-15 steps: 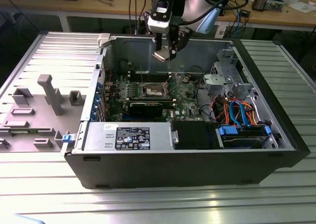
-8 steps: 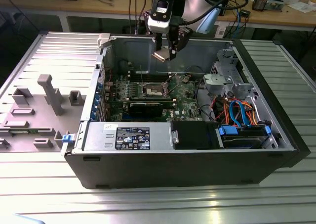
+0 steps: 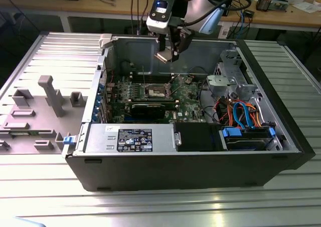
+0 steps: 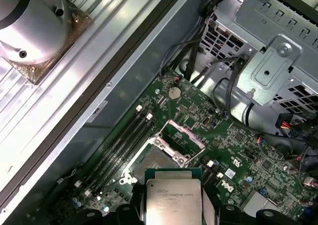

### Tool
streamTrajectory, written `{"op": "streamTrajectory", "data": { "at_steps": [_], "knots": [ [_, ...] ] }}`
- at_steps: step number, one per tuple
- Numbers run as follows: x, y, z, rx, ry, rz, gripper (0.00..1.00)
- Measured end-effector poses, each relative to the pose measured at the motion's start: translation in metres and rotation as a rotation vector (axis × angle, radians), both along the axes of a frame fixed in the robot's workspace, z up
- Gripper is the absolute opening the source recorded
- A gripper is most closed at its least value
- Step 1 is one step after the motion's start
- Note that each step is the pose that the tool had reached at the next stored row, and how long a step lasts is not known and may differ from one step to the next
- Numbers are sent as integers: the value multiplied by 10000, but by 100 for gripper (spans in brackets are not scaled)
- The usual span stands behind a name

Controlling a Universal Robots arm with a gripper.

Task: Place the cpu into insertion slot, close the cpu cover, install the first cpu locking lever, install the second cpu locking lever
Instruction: 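Place the cpu into insertion slot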

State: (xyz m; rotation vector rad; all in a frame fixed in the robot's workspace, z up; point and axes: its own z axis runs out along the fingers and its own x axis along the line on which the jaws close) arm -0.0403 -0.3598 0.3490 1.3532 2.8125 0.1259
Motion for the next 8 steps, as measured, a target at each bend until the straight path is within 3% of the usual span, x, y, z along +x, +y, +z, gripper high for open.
{"op": "streamTrajectory", "data": {
  "at_steps": [8],
  "knots": [
    [-1, -2, -25, 2, -1, -3, 55]
  ]
}}
